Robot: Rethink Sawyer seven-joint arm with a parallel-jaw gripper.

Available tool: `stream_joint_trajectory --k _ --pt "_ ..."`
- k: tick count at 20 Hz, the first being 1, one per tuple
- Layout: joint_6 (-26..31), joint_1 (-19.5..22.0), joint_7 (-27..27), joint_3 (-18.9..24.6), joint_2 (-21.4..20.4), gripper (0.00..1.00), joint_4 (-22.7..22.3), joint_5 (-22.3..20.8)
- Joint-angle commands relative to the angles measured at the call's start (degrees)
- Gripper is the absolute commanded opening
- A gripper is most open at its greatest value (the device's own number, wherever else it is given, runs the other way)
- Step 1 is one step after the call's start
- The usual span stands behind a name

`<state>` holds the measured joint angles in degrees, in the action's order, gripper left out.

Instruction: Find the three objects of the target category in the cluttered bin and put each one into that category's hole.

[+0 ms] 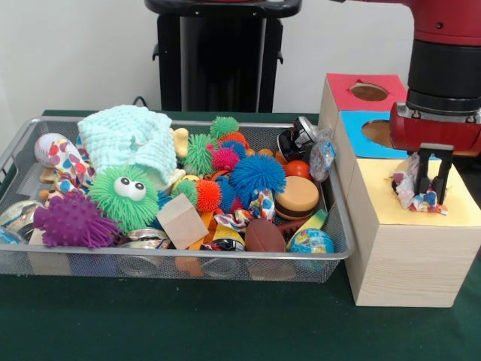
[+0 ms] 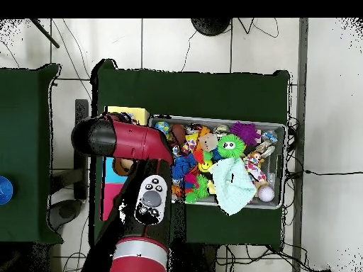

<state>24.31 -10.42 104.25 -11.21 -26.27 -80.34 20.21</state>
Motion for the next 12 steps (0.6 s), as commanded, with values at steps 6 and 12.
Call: stream_joint_trajectory --k 6,12 --pt "6.2 0.8 6.4 1.9 9.9 0.00 -7.3 -4.5" --pt "6.4 0.5 6.8 1.4 8.2 0.00 -8.0 -4.4"
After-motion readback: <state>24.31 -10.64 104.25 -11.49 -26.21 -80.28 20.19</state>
